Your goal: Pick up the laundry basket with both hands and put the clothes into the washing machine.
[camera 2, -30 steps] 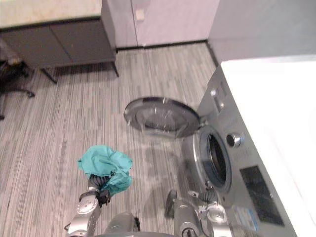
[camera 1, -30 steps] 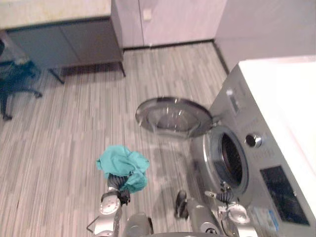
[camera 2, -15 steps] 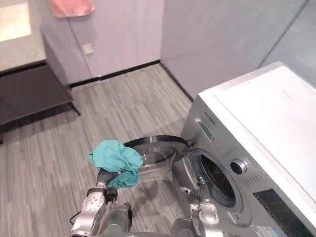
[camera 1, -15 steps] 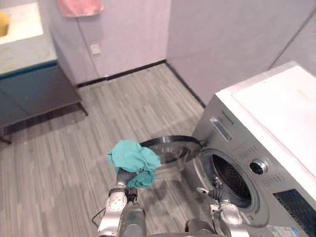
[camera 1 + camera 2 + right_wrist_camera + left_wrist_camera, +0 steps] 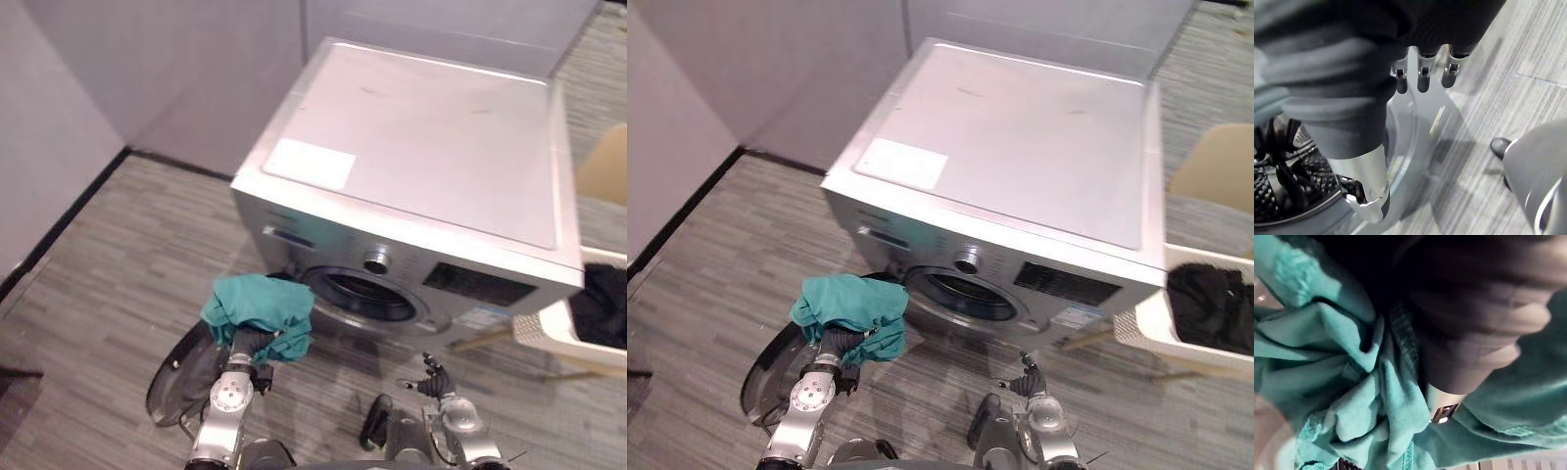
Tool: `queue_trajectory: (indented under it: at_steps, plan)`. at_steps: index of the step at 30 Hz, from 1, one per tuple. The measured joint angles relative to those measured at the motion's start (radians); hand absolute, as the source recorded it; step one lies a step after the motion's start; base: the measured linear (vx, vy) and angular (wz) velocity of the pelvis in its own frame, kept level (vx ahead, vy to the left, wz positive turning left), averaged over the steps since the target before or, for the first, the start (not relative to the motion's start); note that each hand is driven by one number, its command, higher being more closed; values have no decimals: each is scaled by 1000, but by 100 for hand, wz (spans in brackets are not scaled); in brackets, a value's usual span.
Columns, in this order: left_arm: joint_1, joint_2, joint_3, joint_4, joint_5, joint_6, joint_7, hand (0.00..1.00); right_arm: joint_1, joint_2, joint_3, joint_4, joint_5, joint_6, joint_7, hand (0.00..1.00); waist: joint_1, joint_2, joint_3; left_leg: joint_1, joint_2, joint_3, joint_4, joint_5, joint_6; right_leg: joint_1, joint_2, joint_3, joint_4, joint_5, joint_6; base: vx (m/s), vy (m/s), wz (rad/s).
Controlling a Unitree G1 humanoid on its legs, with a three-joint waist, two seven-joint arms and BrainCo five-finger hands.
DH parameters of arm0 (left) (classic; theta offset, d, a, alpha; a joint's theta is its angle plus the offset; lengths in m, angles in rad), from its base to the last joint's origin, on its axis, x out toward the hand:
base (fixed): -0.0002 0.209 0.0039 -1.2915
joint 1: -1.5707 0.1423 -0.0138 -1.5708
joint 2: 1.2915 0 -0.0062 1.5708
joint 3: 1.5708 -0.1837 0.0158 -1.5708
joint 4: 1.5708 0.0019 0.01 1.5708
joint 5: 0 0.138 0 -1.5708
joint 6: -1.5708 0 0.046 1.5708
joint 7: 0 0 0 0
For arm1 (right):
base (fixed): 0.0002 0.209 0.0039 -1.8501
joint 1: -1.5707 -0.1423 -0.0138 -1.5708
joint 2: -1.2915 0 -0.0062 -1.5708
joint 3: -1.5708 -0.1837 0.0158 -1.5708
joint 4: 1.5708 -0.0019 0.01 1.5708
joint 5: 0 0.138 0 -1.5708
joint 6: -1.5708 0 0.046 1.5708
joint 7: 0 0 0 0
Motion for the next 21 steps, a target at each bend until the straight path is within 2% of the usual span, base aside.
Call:
queue_trajectory:
  at_steps: [1,2,3,4,5,6,7,8,9,11,12,15,17,21]
  plan:
    - [0,-3,-1,6,0,-4,0,100,-6,-12,4,3,0,0,-1,0,0,8,3,-18,21,-36,65,7,11,2,14,18,8,-10,-5,56,-118,-95]
    - [-4,-4,-1,23,-1,-6,1,100,-27,-25,5,17,1,-1,-5,0,0,5,18,-85,39,-139,193,16,45,7,27,62,20,-25,-21,40,-28,-74]
    - [-12,-5,-1,40,-2,-7,1,100,-34,-25,5,24,1,-1,-8,0,0,3,22,-115,19,-202,230,-10,33,7,30,78,24,-30,-29,67,-5,-83]
    - [-33,-2,-2,72,-5,-7,5,100,-49,-36,1,43,2,0,-20,0,1,-3,34,-165,-43,-318,244,-72,5,7,30,113,29,-37,-38,46,12,-76]
    - [-47,4,-2,87,-8,-7,16,100,-56,-43,0,59,7,-1,-31,0,3,-10,52,-205,-103,-399,216,-100,-14,6,30,138,37,-40,-37,51,14,-71]
    - [-51,9,-2,87,-9,-7,25,100,-67,-45,-1,69,10,-1,-37,0,3,-14,59,-220,-128,-430,184,-103,-18,-1,30,151,47,-42,-35,3,86,-70]
    - [-59,18,-2,87,-9,-8,42,100,-70,-58,-1,79,10,-1,-50,0,8,-12,68,-240,-168,-465,81,-92,-31,-41,34,172,84,-49,-23,-15,126,-68]
    - [-67,20,0,87,-9,-9,53,100,-78,-68,-2,76,10,-2,-52,0,14,10,80,-250,-171,-475,3,-75,-44,-74,49,189,130,-67,-11,-21,212,-95]
    - [-92,46,5,93,-9,-10,67,100,-100,-55,-7,79,10,-1,-55,0,19,-16,114,-267,-170,-446,46,-84,-13,-123,35,226,202,-89,8,-26,170,-68]
    - [-132,70,8,93,-9,-9,86,100,-122,-44,-11,60,10,-1,-65,0,11,-42,158,-337,-181,-428,100,-93,8,-203,7,245,260,-85,18,-46,128,-33]
    - [-158,75,14,92,-9,-8,92,100,-139,-45,-20,60,11,1,-75,0,18,-50,178,-384,-180,-412,140,-105,22,-262,6,272,293,-83,21,-81,120,-28]
    - [-198,72,16,80,-11,-8,124,100,-175,-37,-32,-3,21,3,-93,0,17,-50,228,-443,-176,-390,214,-136,39,-336,-2,300,358,-90,36,-73,102,-24]
    - [-244,60,16,63,-22,-9,147,100,-195,-22,-47,-90,31,1,-118,0,17,-50,244,-526,-170,-389,292,-162,50,-425,-27,303,440,-109,35,-100,71,-6]
    - [-363,34,20,57,-41,-10,195,100,-270,0,-48,-215,45,0,-147,0,25,-49,278,-721,-133,-401,458,-208,53,-625,-28,321,600,-147,17,-113,-15,-6]
